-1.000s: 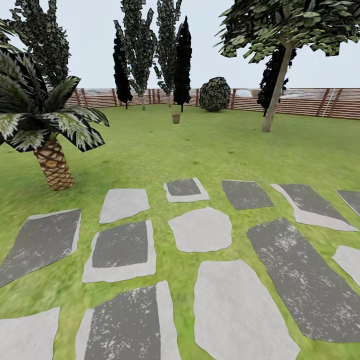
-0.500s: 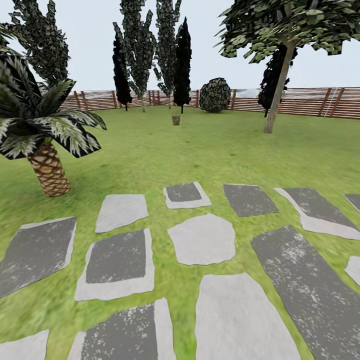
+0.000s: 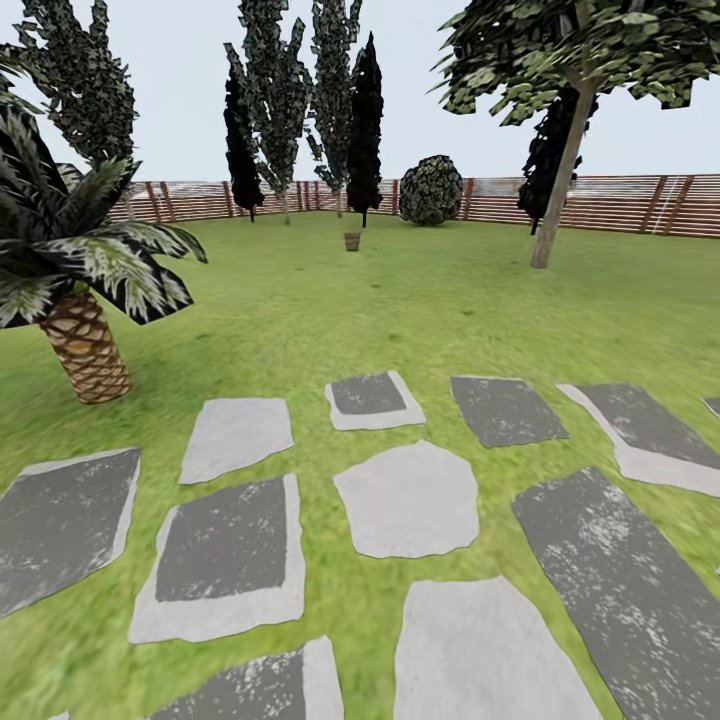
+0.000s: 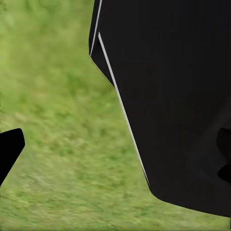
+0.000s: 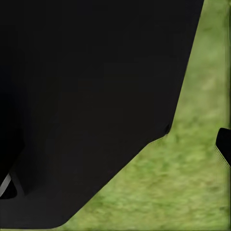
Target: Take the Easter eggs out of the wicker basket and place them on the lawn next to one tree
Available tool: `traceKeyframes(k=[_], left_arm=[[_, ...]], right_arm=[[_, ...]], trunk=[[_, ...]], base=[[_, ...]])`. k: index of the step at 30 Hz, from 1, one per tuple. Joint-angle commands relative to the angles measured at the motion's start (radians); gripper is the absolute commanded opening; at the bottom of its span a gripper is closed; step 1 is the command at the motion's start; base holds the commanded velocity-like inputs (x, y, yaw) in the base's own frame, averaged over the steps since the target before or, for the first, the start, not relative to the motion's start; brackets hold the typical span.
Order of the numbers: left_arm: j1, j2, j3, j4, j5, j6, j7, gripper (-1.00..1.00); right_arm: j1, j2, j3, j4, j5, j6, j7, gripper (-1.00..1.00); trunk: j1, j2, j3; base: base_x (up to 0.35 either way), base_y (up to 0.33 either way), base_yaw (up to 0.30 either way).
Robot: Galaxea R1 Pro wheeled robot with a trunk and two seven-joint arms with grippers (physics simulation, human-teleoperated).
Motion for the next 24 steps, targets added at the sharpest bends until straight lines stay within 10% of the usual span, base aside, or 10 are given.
traceKeyframes(k=[1, 24], left_arm=[[0.0, 0.0, 0.005, -0.001, 0.004, 0.004, -0.001, 1.0], [0.0, 0.001, 0.005, -0.001, 0.005, 0.004, -0.001, 1.0]], right_arm=[[-0.001, 0.0, 0.005, 0.002, 0.002, 0.001, 0.001, 1.0], [-0.001, 0.0, 0.005, 0.002, 0.002, 0.001, 0.001, 1.0]], trunk=[[0.001, 0.0, -0.001], [0.001, 0.0, -0.001]], base=[[0.331, 0.0, 0.0], [0.331, 0.0, -0.001]])
